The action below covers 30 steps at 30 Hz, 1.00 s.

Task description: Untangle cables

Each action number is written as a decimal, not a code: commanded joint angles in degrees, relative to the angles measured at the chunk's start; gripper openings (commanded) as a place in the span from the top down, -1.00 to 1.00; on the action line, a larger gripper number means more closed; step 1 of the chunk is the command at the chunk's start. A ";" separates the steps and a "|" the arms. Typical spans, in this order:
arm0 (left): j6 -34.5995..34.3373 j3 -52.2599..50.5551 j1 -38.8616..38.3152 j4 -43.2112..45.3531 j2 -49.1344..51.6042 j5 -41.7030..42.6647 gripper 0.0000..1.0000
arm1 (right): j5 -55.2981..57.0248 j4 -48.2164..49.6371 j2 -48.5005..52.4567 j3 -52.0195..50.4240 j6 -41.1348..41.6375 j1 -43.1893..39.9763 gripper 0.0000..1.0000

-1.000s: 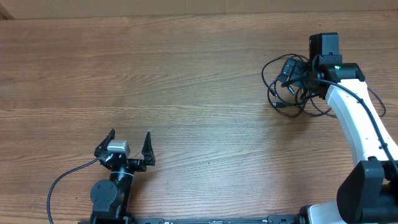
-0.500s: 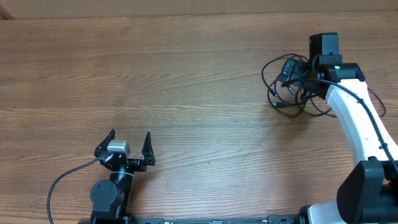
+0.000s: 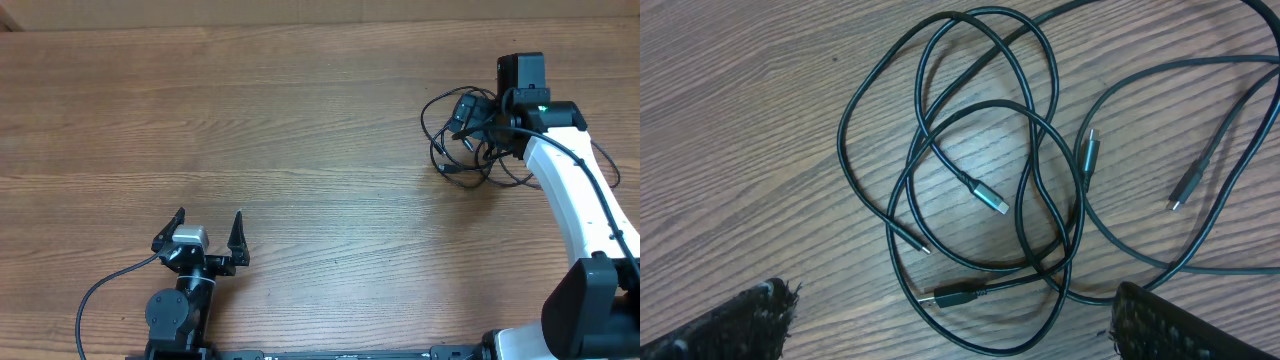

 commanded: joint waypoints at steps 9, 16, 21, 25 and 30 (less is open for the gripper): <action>1.27 -0.20 0.20 -0.13 -0.66 -0.48 -0.99 | 0.15 0.22 0.17 0.02 0.02 -0.13 -0.99; 1.27 -0.20 0.20 -0.13 -0.66 -0.48 -0.99 | 0.17 0.22 0.17 0.02 0.02 -0.13 -1.00; 1.27 -0.20 0.20 -0.13 -0.66 -0.48 -0.99 | 0.17 0.20 0.17 0.02 0.02 -0.13 -1.00; 1.27 -0.20 0.20 -0.13 -0.66 -0.48 -0.99 | 0.17 0.22 0.20 0.02 0.02 -0.13 -1.00; 1.27 -0.20 0.20 -0.13 -0.66 -0.48 -0.99 | 0.15 0.20 -0.13 0.02 0.02 -0.13 -1.00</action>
